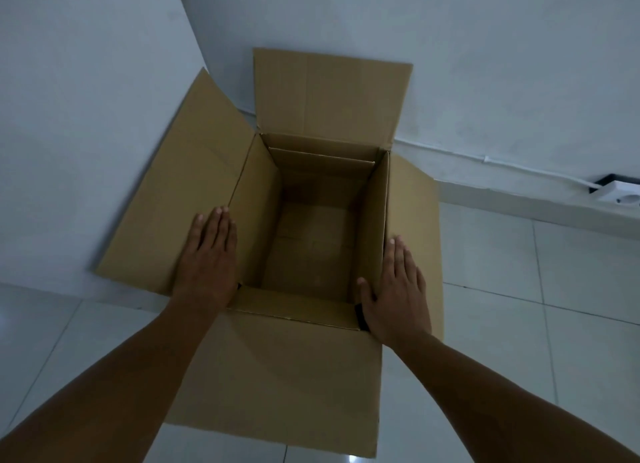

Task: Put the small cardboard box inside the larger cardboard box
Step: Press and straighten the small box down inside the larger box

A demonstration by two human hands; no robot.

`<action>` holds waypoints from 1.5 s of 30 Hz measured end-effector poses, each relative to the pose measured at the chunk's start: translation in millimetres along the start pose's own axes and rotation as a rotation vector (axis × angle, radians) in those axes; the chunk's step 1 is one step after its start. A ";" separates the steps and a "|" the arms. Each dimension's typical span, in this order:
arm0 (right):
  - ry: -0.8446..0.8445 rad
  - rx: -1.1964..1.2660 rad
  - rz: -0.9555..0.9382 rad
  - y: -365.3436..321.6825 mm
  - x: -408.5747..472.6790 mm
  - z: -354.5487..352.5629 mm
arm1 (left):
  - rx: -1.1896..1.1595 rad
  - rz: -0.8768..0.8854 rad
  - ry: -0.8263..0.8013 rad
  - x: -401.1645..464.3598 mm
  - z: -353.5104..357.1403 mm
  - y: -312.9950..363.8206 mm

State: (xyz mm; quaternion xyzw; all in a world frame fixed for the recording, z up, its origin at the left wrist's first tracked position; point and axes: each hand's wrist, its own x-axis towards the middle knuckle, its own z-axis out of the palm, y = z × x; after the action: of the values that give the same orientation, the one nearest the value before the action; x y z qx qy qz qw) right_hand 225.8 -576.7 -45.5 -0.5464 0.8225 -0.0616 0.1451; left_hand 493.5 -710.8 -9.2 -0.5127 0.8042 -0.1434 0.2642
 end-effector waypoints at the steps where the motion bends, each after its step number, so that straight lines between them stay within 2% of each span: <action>1: 0.001 0.006 -0.001 -1.9 1.9 0.3 | 0.001 -0.002 0.001 1.6 -0.6 -1.4; 31: 0.057 0.056 0.028 -48.3 72.8 4.6 | 0.113 -0.021 0.044 76.4 1.1 -38.0; 45: 0.058 0.044 0.028 -49.4 74.7 1.5 | -0.035 -0.010 0.090 80.7 -2.6 -38.5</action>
State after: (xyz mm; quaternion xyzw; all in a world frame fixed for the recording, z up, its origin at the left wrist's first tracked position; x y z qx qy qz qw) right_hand 242.8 -664.6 -46.9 -0.5296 0.8323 -0.0936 0.1340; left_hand 493.9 -800.2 -10.2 -0.5142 0.8151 -0.1537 0.2180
